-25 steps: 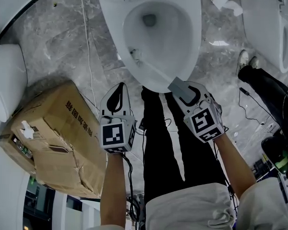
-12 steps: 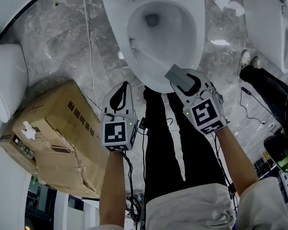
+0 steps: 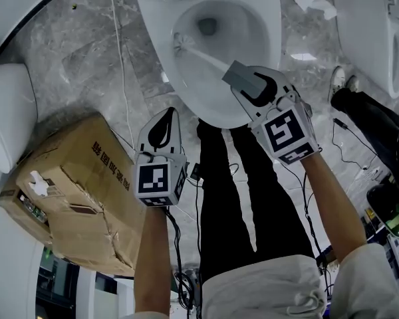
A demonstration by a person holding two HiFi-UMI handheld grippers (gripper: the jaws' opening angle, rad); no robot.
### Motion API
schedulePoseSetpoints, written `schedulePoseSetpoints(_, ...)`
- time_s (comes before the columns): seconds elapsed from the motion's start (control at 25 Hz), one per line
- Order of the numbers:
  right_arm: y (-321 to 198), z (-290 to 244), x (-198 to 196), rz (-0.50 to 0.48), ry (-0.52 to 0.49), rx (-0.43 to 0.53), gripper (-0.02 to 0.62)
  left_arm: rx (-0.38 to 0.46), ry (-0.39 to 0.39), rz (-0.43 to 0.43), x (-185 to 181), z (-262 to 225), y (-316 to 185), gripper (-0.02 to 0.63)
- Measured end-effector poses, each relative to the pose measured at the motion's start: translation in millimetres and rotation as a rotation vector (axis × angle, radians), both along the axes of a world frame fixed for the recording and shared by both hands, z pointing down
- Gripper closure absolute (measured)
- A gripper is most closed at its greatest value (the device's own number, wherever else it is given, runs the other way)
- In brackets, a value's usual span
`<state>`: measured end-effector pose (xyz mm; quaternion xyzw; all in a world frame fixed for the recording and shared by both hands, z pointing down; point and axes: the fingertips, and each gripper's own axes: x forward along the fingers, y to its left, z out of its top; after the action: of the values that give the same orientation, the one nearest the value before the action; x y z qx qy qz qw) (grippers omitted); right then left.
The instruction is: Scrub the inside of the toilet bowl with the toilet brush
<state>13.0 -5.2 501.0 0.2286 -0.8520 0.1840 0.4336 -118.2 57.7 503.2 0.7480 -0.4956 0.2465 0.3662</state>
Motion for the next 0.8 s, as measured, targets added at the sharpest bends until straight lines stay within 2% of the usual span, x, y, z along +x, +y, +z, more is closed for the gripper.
schedulePoseSetpoints(0.28, -39.0, 1.6, 9.5, 0.134, -0.018, 0.035, 0.422, -0.014, 0.021, -0.019, 0.2, -2.2, 1.7, 0.584)
schedulePoseSetpoints(0.48, -55.1, 2.9, 19.1, 0.18, -0.03, 0.057, 0.422, -0.038, 0.042, -0.016, 6.3, -1.2, 8.9, 0.584)
schedulePoseSetpoints(0.68, -70.2, 4.4, 36.3, 0.24, -0.01, 0.088, 0.421, -0.025, 0.063, 0.011, 18.0, -5.9, 6.4, 0.584)
schedulePoseSetpoints(0.8, -79.4, 2.8, 45.5, 0.272, 0.007, 0.107, 0.421, -0.054, 0.079, 0.007, 20.2, -2.5, 8.7, 0.584)
